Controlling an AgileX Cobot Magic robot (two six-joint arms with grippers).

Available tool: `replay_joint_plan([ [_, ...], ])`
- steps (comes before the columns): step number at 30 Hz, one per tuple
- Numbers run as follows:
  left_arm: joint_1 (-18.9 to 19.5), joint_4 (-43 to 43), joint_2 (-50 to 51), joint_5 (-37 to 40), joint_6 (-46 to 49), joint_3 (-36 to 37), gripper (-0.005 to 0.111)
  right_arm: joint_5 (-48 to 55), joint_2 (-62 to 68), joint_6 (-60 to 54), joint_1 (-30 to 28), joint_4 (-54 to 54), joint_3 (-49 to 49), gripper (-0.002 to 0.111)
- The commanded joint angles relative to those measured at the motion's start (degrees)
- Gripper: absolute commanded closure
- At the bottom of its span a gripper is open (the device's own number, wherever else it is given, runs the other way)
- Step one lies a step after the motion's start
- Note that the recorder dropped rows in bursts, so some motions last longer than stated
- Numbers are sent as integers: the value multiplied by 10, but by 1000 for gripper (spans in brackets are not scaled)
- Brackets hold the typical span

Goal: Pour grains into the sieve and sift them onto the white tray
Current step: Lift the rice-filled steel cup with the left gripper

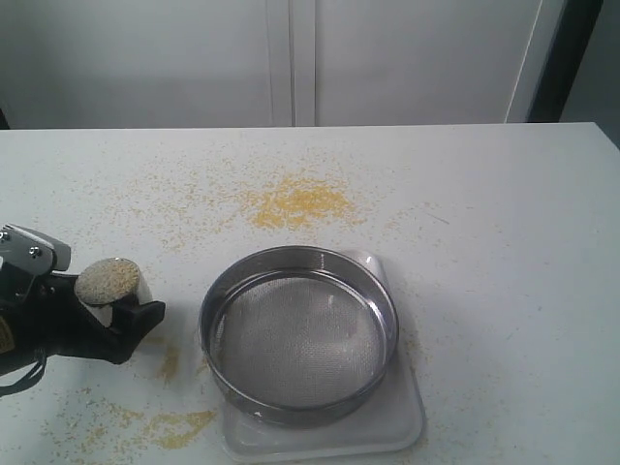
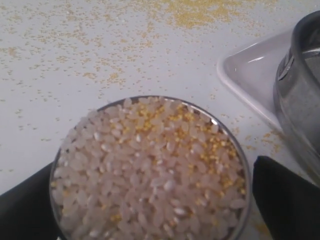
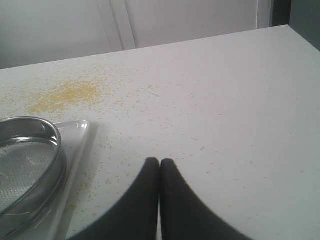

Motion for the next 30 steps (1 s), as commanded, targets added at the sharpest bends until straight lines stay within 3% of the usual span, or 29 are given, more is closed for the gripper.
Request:
replay_joint_plan([
  [1, -5, -2, 11, -30, 6, 5, 11, -5, -4, 2, 2, 0, 4, 108],
  [24, -5, 0, 32, -37, 33, 5, 20, -5, -4, 2, 2, 0, 4, 108],
  [27, -5, 0, 32, -37, 39, 5, 37, -5, -4, 2, 2, 0, 4, 108],
  [30, -5, 0, 32, -37, 42, 5, 73, -5, -4, 2, 2, 0, 4, 108],
])
